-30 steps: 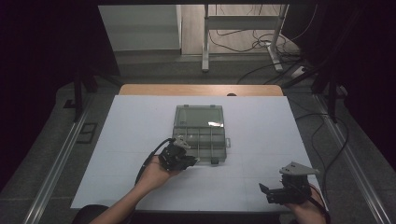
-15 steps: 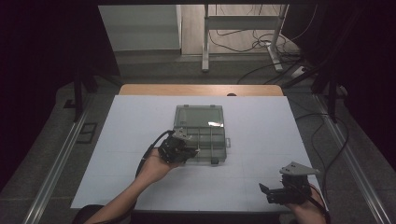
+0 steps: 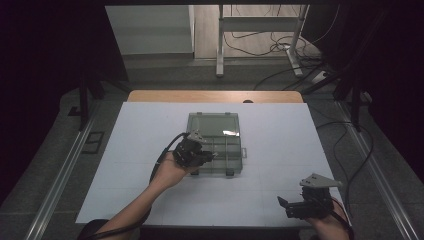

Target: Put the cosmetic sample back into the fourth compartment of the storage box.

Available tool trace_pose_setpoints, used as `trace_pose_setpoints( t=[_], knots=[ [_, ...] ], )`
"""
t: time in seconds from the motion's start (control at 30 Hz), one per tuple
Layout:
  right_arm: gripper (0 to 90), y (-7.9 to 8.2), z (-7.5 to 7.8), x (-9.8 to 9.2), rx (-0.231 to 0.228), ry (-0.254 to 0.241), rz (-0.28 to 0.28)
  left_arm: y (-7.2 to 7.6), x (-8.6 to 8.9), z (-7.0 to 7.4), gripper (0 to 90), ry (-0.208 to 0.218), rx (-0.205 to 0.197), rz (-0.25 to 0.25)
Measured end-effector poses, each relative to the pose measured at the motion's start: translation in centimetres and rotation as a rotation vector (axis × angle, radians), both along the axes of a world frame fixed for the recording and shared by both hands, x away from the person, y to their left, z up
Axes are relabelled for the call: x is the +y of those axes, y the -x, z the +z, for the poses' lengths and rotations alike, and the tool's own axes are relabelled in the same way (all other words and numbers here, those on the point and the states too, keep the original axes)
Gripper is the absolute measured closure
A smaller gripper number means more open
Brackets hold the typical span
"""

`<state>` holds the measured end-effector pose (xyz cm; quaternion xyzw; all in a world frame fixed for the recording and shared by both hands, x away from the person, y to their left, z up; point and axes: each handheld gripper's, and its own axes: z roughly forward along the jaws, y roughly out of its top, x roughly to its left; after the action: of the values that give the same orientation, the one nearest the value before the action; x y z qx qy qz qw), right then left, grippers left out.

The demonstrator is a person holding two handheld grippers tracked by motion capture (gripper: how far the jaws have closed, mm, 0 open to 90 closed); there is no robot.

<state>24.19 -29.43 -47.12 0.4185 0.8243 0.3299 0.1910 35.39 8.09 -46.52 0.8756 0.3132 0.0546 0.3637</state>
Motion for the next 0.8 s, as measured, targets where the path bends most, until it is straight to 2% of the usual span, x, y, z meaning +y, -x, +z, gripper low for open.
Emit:
trace_pose_setpoints(
  t=[0.43, 0.8],
  knots=[
    [0.0, 0.0, 0.0, -0.1, 0.001, -0.004, -0.002, -1.4, -1.2, -0.1, 81.1, 0.032, 0.004, 0.010],
    [0.0, 0.0, 0.0, -0.2, 0.000, -0.014, -0.006, -2.7, -2.3, 0.2, 81.1, 0.037, -0.003, 0.007]
  ],
)
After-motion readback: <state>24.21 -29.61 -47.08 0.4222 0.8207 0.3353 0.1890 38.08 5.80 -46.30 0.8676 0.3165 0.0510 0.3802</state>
